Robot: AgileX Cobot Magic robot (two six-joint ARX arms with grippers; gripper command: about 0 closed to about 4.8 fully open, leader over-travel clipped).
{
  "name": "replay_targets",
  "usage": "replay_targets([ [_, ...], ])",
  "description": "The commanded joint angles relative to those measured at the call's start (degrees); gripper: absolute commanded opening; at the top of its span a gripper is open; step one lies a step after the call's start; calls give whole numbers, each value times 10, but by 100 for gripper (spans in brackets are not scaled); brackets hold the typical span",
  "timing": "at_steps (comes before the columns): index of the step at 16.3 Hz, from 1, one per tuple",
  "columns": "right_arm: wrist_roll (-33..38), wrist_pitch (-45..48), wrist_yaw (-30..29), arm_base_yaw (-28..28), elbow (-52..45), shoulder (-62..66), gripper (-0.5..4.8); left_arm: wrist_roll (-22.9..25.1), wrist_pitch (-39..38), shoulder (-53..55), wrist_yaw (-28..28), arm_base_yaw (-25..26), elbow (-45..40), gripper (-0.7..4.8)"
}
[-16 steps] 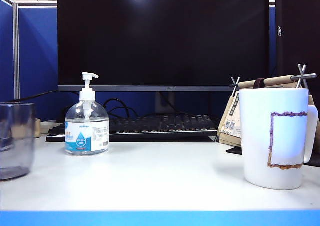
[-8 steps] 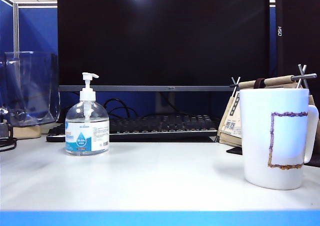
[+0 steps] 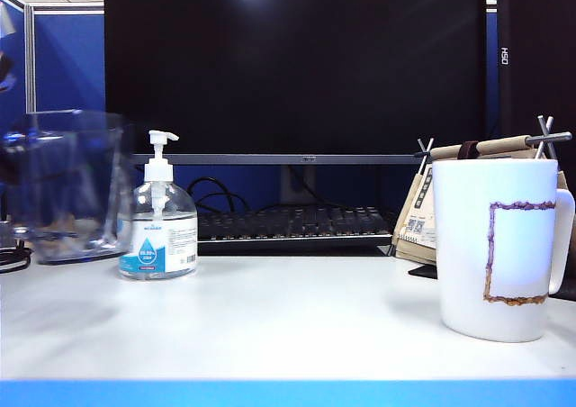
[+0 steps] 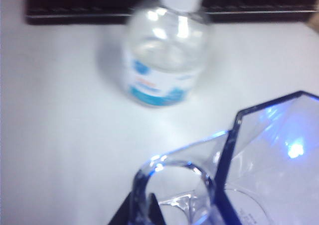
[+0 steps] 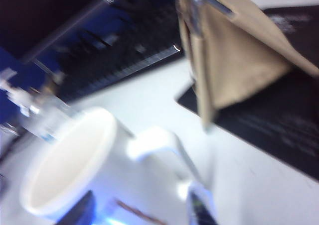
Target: Swap the positions of the transparent plastic cup and the white ceramic cup.
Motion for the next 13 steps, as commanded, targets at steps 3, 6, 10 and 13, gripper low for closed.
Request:
replay_targets([
  [3, -53, 35, 16, 2, 2, 82, 245, -44, 21, -1, -10, -74, 6, -5],
  [6, -77, 88, 29, 2, 2, 155, 254, -44, 18, -1, -51, -122, 15, -5],
  [10, -78, 195, 28, 10, 2, 263, 254, -55, -7, -1, -54, -129, 15, -5],
  [13, -77, 240, 29, 43, 2, 313, 254, -54, -14, -1, -51, -129, 15, -5],
])
